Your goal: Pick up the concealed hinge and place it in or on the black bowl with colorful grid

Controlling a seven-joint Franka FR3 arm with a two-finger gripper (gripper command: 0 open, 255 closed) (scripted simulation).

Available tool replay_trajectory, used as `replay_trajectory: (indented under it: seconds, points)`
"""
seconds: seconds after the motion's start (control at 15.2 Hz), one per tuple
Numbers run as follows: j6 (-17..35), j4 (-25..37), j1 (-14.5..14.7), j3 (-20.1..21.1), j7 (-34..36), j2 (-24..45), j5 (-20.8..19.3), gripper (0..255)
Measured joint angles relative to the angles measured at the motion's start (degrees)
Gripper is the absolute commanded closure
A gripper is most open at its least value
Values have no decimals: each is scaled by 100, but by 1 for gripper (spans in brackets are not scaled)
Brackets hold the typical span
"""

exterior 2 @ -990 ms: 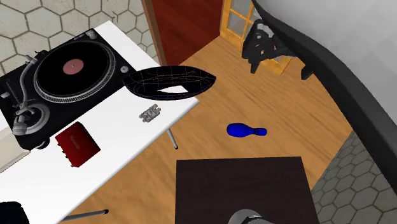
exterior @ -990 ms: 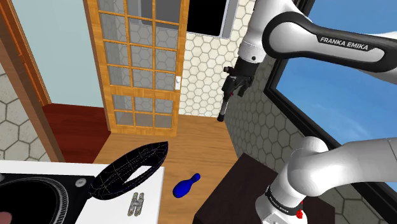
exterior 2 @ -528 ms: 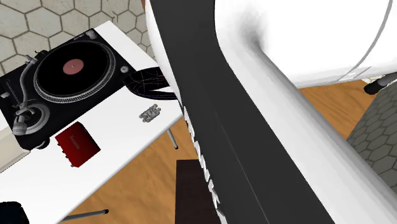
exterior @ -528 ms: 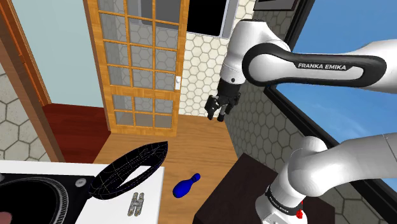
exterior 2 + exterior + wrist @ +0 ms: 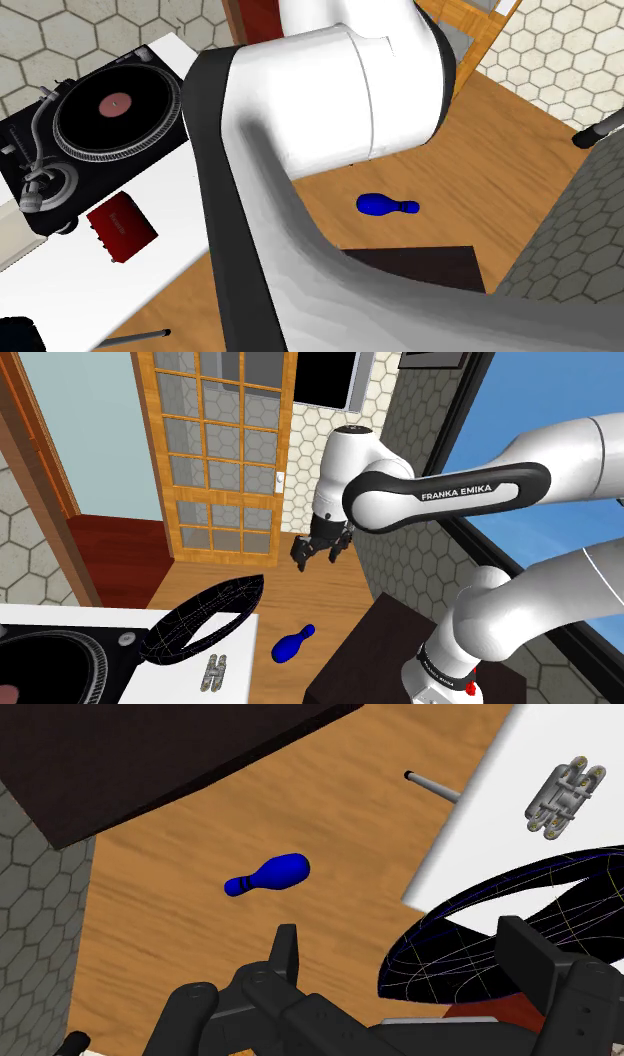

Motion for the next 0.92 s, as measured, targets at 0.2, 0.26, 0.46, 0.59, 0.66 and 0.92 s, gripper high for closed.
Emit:
replay_trajectory:
  seconds: [0.2, 0.26, 0.46, 0.59, 0.66, 0.92]
  points:
    - [451, 4, -9, 328, 458, 493, 76, 0]
    - [637, 83, -43, 459, 634, 767, 59, 0]
    - [1069, 204, -91, 795, 1162, 1362, 9, 0]
    - [1399, 289, -151, 1008, 1536, 1820, -113, 0]
    - [1557, 356, -179, 1122, 1756, 2067, -205, 0]
    - [2075, 741, -269, 1446, 2721, 3128, -807, 0]
